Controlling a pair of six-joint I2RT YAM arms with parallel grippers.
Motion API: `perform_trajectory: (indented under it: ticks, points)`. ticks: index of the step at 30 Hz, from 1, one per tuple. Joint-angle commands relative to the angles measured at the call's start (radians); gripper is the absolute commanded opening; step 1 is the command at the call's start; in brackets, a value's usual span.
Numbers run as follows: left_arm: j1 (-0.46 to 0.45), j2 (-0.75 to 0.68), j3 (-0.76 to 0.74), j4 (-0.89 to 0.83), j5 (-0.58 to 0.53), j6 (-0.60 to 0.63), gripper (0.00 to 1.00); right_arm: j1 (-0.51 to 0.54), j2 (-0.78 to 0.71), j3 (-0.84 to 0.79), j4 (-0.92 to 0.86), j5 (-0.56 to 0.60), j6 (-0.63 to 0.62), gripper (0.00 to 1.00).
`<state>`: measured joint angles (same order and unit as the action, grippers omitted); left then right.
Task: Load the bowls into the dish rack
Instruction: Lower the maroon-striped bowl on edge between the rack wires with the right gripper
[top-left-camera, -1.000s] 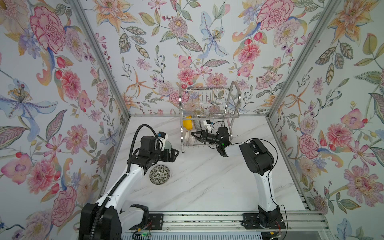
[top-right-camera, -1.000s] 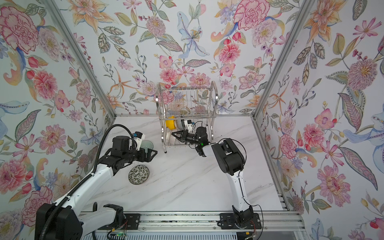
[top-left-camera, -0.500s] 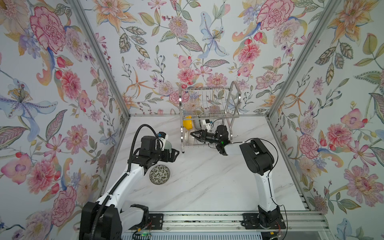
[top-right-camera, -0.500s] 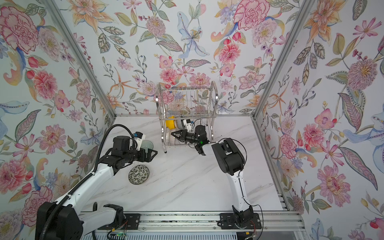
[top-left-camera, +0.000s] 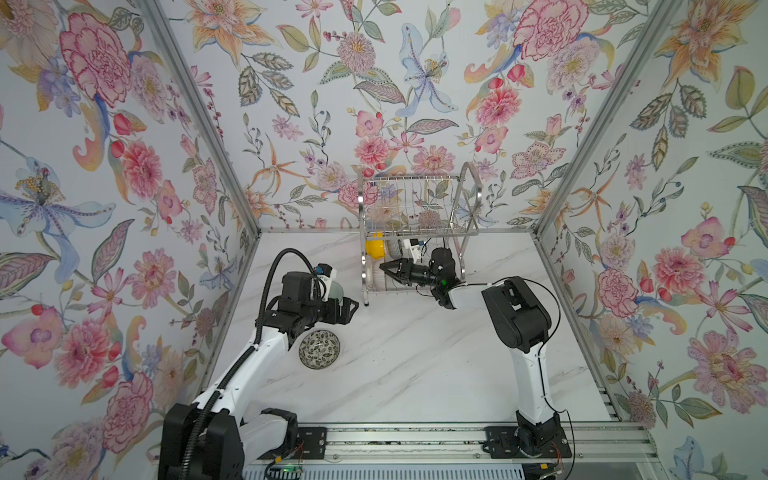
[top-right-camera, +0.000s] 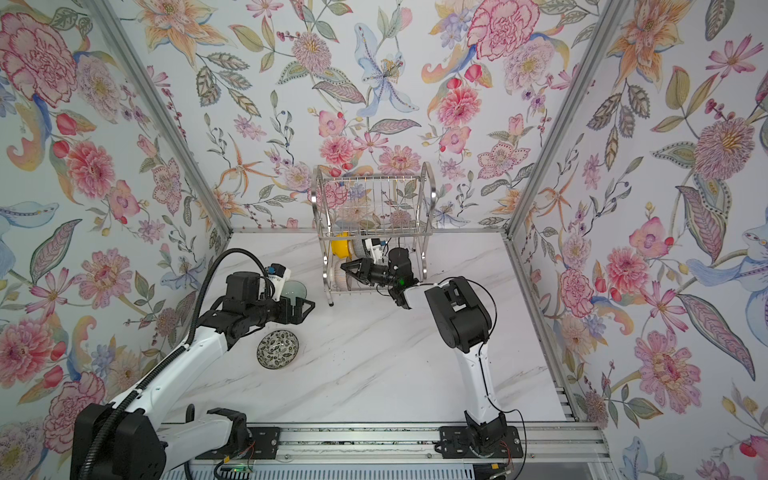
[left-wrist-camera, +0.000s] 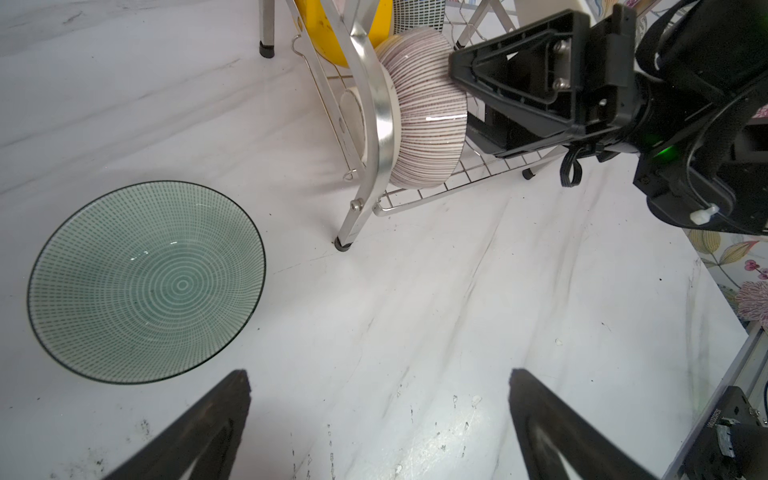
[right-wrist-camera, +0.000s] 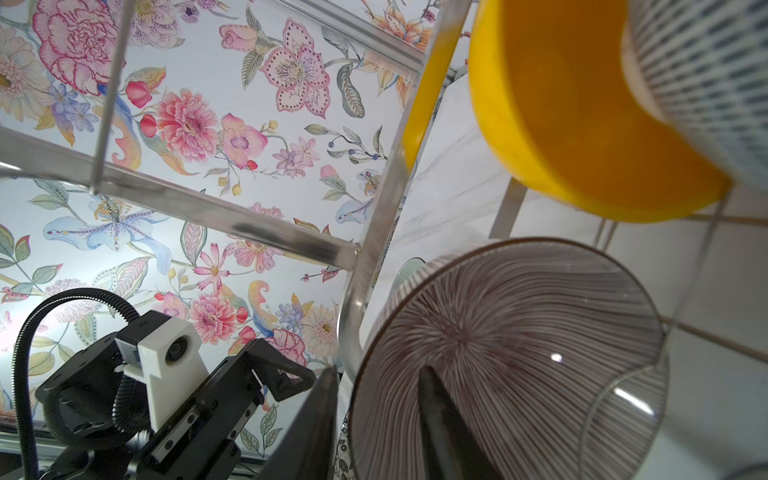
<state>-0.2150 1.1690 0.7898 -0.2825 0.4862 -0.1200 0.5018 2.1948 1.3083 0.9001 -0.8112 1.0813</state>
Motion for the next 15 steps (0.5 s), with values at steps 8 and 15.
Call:
perform_trajectory:
  ticks: [8,15]
  points:
    - [-0.002,-0.008,0.02,-0.011,-0.091,0.012,0.99,-0.002,-0.115,-0.056,-0.035,0.084,-0.079,0.44]
    - [-0.002,-0.006,0.026,-0.021,-0.148,0.005,0.99,-0.009,-0.167,-0.114,-0.046,0.145,-0.117,0.45]
